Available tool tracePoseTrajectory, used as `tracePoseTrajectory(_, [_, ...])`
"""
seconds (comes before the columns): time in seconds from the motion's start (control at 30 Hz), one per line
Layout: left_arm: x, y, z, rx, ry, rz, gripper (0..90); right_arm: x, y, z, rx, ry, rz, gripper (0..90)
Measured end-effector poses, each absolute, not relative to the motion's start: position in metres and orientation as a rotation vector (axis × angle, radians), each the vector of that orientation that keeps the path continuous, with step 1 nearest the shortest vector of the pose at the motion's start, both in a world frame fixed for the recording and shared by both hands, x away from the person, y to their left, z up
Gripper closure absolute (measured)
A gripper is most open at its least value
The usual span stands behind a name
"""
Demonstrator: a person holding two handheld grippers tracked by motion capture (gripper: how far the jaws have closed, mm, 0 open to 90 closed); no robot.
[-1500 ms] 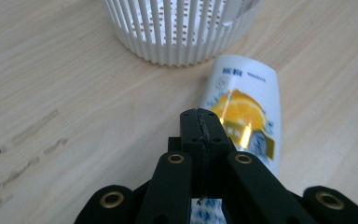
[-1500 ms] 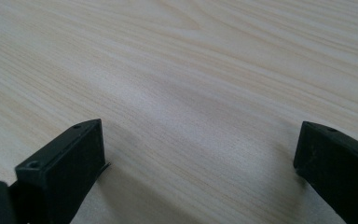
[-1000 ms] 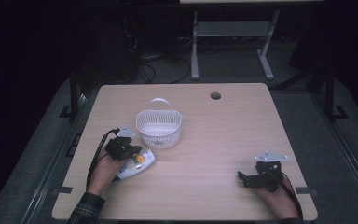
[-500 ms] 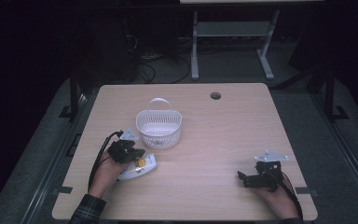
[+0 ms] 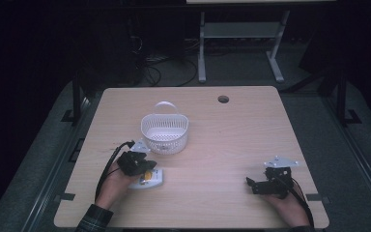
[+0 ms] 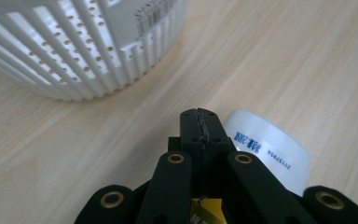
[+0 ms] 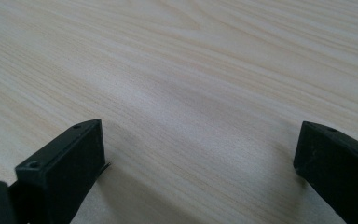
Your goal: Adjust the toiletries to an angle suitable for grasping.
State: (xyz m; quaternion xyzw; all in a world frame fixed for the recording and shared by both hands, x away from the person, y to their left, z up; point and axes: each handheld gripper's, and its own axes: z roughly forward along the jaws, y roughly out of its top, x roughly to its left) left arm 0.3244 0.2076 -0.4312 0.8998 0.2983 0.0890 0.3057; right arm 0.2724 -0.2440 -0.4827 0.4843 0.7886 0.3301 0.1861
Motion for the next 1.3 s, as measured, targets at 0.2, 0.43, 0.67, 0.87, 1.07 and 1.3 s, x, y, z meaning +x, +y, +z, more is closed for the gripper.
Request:
tracePoseTrajectory(0.2, [0.313, 0.2, -0.435, 2.413, 0.757, 0.195, 90.0, 0.272, -0.244, -0.483, 1.364, 2.221, 0.929, 1.2])
tracePoseTrajectory(0.43, [0.301, 0.196, -0.437, 2.434, 0.724, 0.168, 89.9, 0.272, -0.244, -0.483, 1.363, 2.221, 0.93, 1.2])
tracePoseTrajectory(0.67, [0.299, 0.207, -0.427, 2.378, 0.745, 0.204, 89.9, 0.272, -0.244, -0.483, 1.364, 2.221, 0.929, 1.2])
tracePoseTrajectory(0.87, [0.287, 0.23, -0.416, 2.327, 0.796, 0.271, 89.9, 0.272, -0.244, -0.483, 1.363, 2.221, 0.93, 1.2])
tracePoseTrajectory(1.07, [0.266, 0.267, -0.414, 2.27, 0.891, 0.325, 89.9, 0.272, -0.244, -0.483, 1.364, 2.221, 0.929, 1.2])
tracePoseTrajectory(1.3, [0.249, 0.299, -0.419, 2.231, 0.989, 0.359, 89.9, 0.272, -0.244, -0.483, 1.363, 2.221, 0.93, 1.2])
